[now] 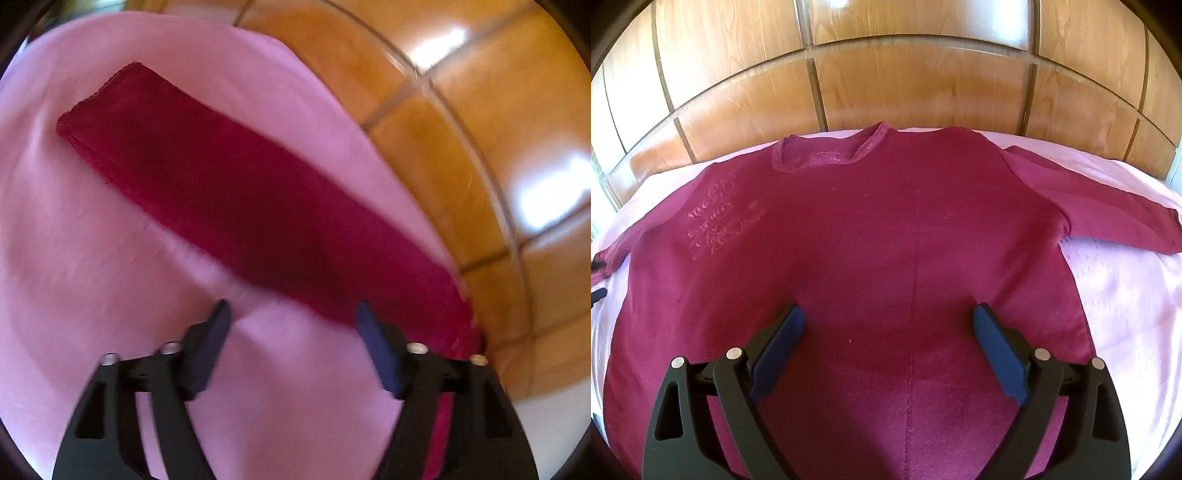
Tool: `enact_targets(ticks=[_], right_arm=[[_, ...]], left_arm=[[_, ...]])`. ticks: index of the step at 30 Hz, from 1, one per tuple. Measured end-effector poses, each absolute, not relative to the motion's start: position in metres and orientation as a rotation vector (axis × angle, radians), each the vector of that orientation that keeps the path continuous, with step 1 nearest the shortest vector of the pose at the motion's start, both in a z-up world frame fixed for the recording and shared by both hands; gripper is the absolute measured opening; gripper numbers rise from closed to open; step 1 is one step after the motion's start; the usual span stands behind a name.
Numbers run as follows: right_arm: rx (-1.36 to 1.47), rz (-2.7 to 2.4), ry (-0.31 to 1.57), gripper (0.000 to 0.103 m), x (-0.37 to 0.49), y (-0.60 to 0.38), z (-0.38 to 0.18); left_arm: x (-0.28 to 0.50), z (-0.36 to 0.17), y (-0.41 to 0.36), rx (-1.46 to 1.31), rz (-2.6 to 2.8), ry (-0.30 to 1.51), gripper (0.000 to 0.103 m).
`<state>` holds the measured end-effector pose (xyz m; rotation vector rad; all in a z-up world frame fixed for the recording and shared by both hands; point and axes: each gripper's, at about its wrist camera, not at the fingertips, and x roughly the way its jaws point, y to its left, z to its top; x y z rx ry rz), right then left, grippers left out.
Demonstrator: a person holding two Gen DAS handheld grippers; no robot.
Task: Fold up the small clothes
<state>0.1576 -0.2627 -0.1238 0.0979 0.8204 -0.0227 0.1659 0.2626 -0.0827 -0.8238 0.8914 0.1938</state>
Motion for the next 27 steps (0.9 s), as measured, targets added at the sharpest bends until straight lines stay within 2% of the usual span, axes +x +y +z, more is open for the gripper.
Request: enact_targets(ticks=[2, 3, 4, 5, 6, 11, 16, 19, 20, 27], right_arm=[[0.095, -0.025, 0.820, 0.093, 0.158, -0.263, -0.124], [0.093, -0.027, 0.821, 0.094, 0.158, -0.262, -0.124], [0.091, -0.028, 0.821, 0.094, 0.159, -0.263, -0.124], [0.090, -0.029, 0.821, 0.094, 0.159, -0.263, -0.124], [0.091, -0.028, 0.821, 0.094, 0.159, -0.263, -0.124], [0.092, -0.025, 0.817, 0.094, 0.159, -0.264, -0.125], [0.083, -0.023, 0.815, 0.096, 0.160, -0.265, -0.127], [0.091, -0.018, 0.815, 0.096, 0.160, -0.266, -0.127], [0.093, -0.017, 0.815, 0.096, 0.160, -0.266, -0.127], [0.098, 0.015, 0.843, 0.096, 0.143, -0.282, -0.118]], left_arm=[[0.176, -0.084, 0.266, -0.875, 0.216, 0.868, 0.072], [0.182, -0.086, 0.266, -0.883, 0.242, 0.869, 0.065], [0.188, -0.086, 0.265, -0.854, 0.268, 0.872, 0.052], [0.196, -0.087, 0.263, -0.797, 0.299, 0.885, 0.016], [0.203, -0.086, 0.261, -0.746, 0.310, 0.900, 0.009], [0.202, -0.076, 0.270, -0.670, 0.365, 0.856, 0.008], [0.210, -0.079, 0.230, -0.405, 0.423, 0.901, 0.012], [0.201, -0.063, 0.204, -0.395, 0.296, 0.919, 0.033], [0.192, -0.058, 0.193, -0.388, 0.231, 0.912, 0.037], [0.112, -0.062, 0.120, -0.455, -0.258, 1.016, 0.037]])
